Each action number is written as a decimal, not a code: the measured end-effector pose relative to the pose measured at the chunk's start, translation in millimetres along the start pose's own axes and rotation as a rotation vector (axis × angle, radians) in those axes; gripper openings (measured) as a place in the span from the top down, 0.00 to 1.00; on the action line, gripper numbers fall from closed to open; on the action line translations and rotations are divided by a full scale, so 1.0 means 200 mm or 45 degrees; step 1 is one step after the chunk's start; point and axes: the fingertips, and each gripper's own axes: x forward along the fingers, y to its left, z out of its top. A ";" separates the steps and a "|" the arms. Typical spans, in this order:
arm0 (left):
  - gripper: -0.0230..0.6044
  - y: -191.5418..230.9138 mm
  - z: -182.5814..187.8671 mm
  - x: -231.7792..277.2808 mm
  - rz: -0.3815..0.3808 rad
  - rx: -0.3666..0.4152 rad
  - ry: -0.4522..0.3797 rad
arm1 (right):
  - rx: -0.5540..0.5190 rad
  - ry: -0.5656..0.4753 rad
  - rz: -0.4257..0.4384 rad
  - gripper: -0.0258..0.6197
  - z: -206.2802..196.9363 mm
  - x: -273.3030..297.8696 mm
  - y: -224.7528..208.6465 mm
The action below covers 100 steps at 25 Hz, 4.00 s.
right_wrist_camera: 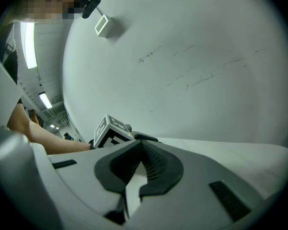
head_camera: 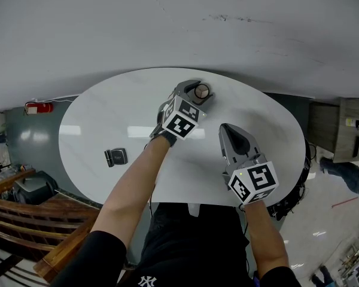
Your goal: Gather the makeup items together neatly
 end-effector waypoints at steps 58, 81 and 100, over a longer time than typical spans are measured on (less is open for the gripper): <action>0.59 -0.21 -1.00 -1.62 0.255 -0.035 -0.210 | -0.239 0.023 0.204 0.94 -0.43 0.00 1.50; 0.59 -0.15 -1.26 -1.26 0.123 0.211 -0.067 | -0.203 0.094 0.174 0.94 -0.64 0.19 1.37; 0.59 -0.14 -1.30 -1.24 0.101 0.260 -0.030 | -0.208 0.106 0.171 0.94 -0.66 0.22 1.38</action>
